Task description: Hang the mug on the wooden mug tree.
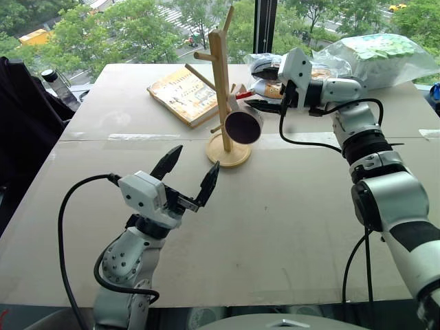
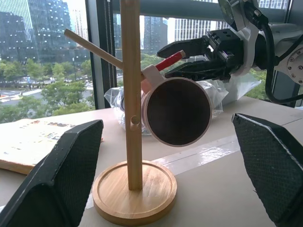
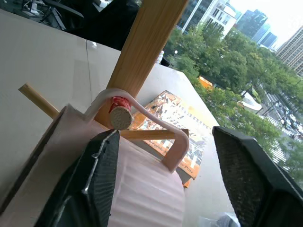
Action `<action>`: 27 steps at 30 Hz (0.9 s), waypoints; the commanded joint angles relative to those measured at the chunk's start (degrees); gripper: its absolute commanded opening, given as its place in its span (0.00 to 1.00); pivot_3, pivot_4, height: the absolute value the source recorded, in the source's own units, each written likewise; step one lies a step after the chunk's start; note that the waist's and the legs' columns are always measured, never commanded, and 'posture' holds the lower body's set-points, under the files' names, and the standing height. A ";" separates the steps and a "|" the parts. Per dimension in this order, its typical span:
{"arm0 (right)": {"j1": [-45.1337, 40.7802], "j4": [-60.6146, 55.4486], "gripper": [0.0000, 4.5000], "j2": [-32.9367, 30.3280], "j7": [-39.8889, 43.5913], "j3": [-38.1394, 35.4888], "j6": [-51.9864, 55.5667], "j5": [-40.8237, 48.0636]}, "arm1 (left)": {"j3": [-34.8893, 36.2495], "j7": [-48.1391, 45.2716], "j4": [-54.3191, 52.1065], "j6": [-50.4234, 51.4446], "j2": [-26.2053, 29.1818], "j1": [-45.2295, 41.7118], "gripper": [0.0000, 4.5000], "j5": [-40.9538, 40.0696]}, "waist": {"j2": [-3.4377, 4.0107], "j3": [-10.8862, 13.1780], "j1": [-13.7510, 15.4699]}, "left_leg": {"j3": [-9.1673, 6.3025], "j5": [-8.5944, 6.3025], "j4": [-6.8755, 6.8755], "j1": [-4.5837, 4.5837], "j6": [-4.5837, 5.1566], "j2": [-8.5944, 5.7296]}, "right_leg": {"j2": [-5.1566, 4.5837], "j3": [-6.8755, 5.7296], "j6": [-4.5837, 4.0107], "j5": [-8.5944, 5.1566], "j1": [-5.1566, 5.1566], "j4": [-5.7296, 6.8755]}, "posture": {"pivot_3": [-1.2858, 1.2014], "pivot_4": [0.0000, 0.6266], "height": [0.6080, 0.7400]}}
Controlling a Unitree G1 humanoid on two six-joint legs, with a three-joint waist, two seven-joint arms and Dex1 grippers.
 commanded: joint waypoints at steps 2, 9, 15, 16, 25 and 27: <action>4.18 -5.51 0.99 -3.45 0.46 -3.98 3.65 3.40 | -0.39 -2.52 -0.21 -0.51 1.86 1.96 1.00 -0.95 | -0.01 0.00 -0.01 | 0.00 0.00 -0.06 0.00 0.00 0.00 | 0.00 0.00 0.00 0.00 0.00 -0.06 | 0.52 0.24 1.00; 30.78 -37.42 0.99 -9.19 0.57 -9.39 19.69 13.94 | 1.11 -4.01 3.63 -0.26 4.21 5.69 1.00 0.20 | 0.02 -0.04 0.29 | -0.06 0.00 -0.45 -0.36 0.02 0.00 | -0.08 -0.15 0.19 0.11 -0.24 -0.48 | 0.52 0.24 1.00; 63.35 -65.96 0.99 -13.34 -4.56 -16.91 31.21 22.27 | 1.91 -4.05 5.08 6.35 5.41 7.09 1.00 -3.75 | 0.08 -0.09 0.60 | -0.30 0.00 -0.48 -0.69 0.03 0.00 | -0.04 -0.41 0.20 0.10 -0.47 -0.53 | 0.52 0.24 1.00; 67.67 -68.72 0.99 -13.22 -5.61 -17.79 31.79 22.75 | 1.65 -4.37 4.73 7.22 6.00 8.13 1.00 -3.62 | 0.08 -0.09 0.46 | -0.34 0.00 -0.48 -0.66 0.03 0.00 | -0.04 -0.44 0.20 0.10 -0.41 -0.57 | 0.52 0.24 1.00; 92.62 -76.60 0.99 -7.31 -11.36 -17.06 22.85 18.69 | -2.46 -6.78 7.95 8.85 11.14 14.33 1.00 2.51 | 0.08 -0.08 0.15 | -0.29 0.00 -0.08 -0.35 0.03 0.03 | 0.12 -0.29 0.01 -0.05 -0.15 -0.44 | 0.52 0.24 1.00; 93.94 -76.52 0.99 -6.16 -12.68 -16.28 21.58 17.73 | -2.74 -7.04 8.88 7.72 10.58 14.15 1.00 2.94 | 0.08 -0.08 0.17 | -0.31 0.00 0.08 -0.33 0.02 0.12 | 0.12 -0.40 0.09 -0.09 -0.14 -0.41 | 0.52 0.24 1.00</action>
